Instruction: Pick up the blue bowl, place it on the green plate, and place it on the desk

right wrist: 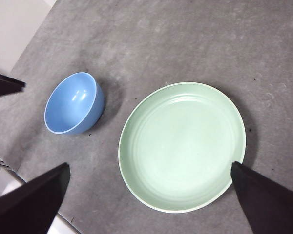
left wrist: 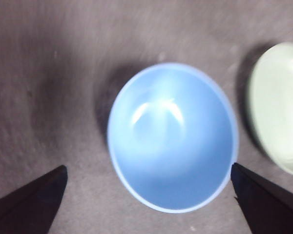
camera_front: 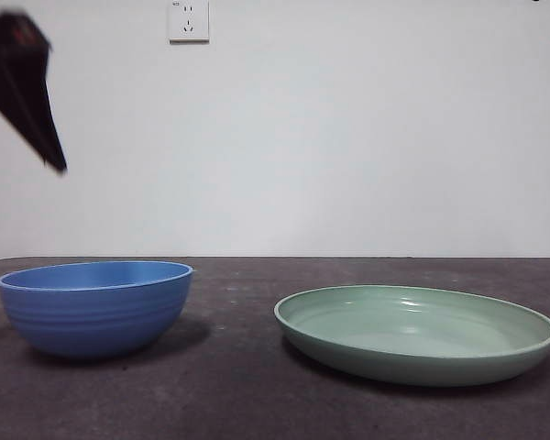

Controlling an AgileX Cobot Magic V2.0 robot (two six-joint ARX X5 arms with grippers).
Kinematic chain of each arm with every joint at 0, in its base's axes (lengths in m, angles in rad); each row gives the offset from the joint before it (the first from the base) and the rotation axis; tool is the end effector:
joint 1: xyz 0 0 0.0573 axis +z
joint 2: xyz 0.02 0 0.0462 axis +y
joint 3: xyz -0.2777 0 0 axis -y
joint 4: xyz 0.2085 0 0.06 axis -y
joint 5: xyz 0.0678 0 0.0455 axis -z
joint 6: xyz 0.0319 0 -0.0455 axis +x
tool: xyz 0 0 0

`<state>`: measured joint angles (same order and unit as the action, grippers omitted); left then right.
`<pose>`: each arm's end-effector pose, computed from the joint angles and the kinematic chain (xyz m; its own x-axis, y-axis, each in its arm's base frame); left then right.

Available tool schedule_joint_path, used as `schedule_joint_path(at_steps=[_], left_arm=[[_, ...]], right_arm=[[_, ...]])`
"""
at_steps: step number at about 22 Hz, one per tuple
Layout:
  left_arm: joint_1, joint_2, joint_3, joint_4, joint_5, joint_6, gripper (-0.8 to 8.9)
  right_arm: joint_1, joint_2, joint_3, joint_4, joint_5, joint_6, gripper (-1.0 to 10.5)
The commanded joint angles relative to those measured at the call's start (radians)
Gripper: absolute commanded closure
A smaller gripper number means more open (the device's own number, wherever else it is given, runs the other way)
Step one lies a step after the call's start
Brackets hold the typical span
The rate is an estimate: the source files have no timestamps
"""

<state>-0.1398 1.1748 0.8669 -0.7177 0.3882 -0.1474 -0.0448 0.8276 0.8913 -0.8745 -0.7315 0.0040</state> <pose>0.1768 -0.0371 0.2705 0.4226 -0.4417 -0.7914 0.1955 0.8971 -0.3963 0.1003 0.0168 0.3148 0.5421 0.6444 -0.5394 -0.4235 0.7639 0.4869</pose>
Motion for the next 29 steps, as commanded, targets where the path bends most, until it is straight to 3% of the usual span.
schedule_joint_path(at_steps=[1,7,10,13,14,17,18,25,29], left_arm=[[-0.003,0.09,0.014,0.009,-0.005,0.002,1.26],[-0.003,0.27,0.014,0.107,-0.007,-0.002,1.4],[-0.004,0.318,0.015,0.118,-0.008,-0.025,2.47],[-0.005,0.362,0.015,0.116,-0.008,-0.028,2.74],[-0.005,0.371,0.015,0.114,-0.009,-0.03,3.49],[-0.005,0.383,0.015,0.115,-0.014,-0.029,7.0],[-0.005,0.383,0.015,0.118,-0.014,-0.029,7.61],[-0.016,0.383,0.061,0.093,-0.015,-0.03,7.98],[-0.115,0.388,0.195,-0.016,-0.031,-0.044,7.98]], right_arm=[[0.002,0.007,0.014,0.006,-0.005,-0.004,4.1],[0.002,0.007,0.014,0.006,-0.005,-0.005,4.1],[0.002,0.007,0.014,0.006,-0.005,-0.005,4.1],[0.002,0.007,0.014,0.006,-0.005,-0.005,4.1],[0.002,0.007,0.014,0.006,-0.005,-0.005,4.1],[0.002,0.007,0.014,0.006,-0.005,-0.005,4.1],[0.002,0.007,0.014,0.006,-0.005,-0.005,4.1],[0.002,0.007,0.014,0.006,-0.005,-0.005,4.1],[0.002,0.007,0.014,0.01,-0.004,-0.005,4.1]])
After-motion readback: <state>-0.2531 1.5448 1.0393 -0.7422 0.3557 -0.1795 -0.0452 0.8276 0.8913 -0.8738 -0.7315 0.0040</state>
